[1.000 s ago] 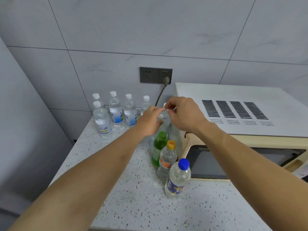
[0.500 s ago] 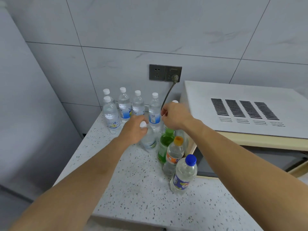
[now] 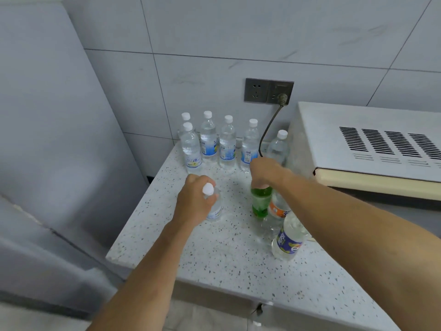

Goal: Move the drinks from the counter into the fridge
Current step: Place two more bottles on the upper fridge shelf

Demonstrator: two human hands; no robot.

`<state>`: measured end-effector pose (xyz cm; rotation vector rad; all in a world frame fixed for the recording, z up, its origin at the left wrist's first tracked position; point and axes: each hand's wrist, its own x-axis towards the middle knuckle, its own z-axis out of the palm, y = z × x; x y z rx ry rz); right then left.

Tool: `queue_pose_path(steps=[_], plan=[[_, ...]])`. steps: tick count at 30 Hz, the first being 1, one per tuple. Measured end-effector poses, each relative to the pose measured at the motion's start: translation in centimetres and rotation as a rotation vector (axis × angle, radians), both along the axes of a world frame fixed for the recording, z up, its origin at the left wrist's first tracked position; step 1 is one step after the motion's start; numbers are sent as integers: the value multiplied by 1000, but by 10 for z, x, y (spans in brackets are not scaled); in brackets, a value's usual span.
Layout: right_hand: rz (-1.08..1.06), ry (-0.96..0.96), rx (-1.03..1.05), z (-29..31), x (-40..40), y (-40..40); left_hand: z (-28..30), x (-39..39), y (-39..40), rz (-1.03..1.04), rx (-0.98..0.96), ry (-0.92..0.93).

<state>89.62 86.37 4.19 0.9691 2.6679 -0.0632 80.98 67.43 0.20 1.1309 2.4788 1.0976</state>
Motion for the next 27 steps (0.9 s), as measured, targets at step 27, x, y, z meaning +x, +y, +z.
queue_pose_path(steps=[27], plan=[[-459,899,-669,-122,67,-123,-101,27,-104,97,132,-463]])
